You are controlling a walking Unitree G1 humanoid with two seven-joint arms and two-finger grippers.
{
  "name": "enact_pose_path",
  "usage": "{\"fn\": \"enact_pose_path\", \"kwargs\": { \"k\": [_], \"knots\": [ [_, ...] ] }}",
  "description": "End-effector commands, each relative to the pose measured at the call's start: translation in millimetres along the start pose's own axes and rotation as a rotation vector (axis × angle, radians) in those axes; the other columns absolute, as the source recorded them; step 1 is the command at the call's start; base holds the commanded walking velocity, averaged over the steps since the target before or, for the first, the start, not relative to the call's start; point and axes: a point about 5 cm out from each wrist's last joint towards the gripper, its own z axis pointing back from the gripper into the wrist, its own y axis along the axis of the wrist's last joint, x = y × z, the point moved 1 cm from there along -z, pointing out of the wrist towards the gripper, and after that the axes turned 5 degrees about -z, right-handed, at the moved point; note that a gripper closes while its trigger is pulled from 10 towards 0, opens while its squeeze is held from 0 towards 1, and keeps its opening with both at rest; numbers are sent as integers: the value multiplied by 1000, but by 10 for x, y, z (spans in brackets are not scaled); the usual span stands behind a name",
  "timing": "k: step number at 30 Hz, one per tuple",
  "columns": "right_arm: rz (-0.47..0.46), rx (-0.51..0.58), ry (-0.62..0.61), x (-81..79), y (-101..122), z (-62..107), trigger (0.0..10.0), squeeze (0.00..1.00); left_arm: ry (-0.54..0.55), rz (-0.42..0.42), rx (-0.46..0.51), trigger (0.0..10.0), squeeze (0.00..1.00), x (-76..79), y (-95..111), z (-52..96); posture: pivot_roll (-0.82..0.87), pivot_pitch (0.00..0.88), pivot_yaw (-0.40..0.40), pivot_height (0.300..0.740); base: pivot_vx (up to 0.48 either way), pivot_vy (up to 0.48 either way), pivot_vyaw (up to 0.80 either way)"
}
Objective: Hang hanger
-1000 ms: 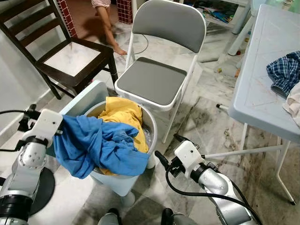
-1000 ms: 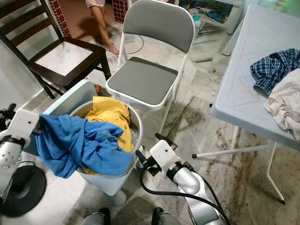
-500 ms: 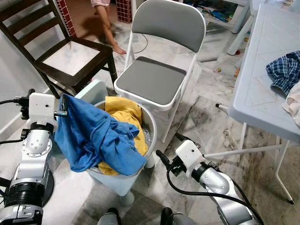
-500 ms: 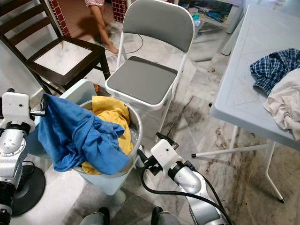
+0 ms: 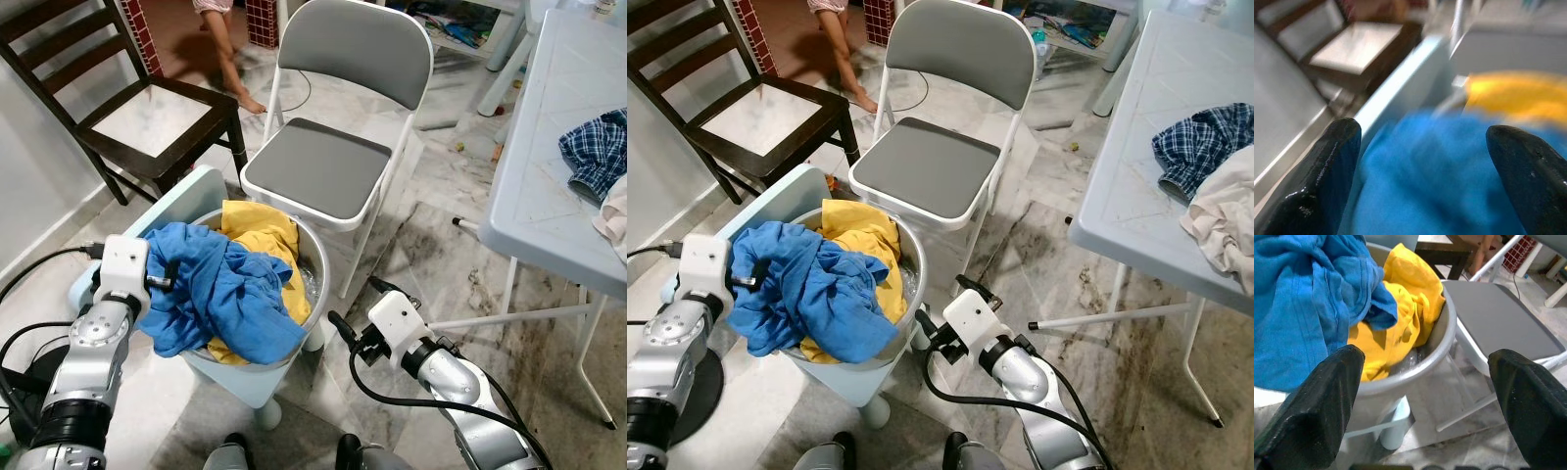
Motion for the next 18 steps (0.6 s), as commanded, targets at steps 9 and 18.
{"fn": "enact_pose_path", "kwargs": {
  "k": [9,18],
  "knots": [
    [4,-30,-7,-3,-61,43,10000,0,-245,68,18,10000,0,764,130,-131,127,243,-37,740,0,0,0],
    [2,-39,-21,-5,-81,104,10000,0,-365,3,-154,0,0,1045,-259,-11,105,254,-32,740,0,0,0]
  ]
}}
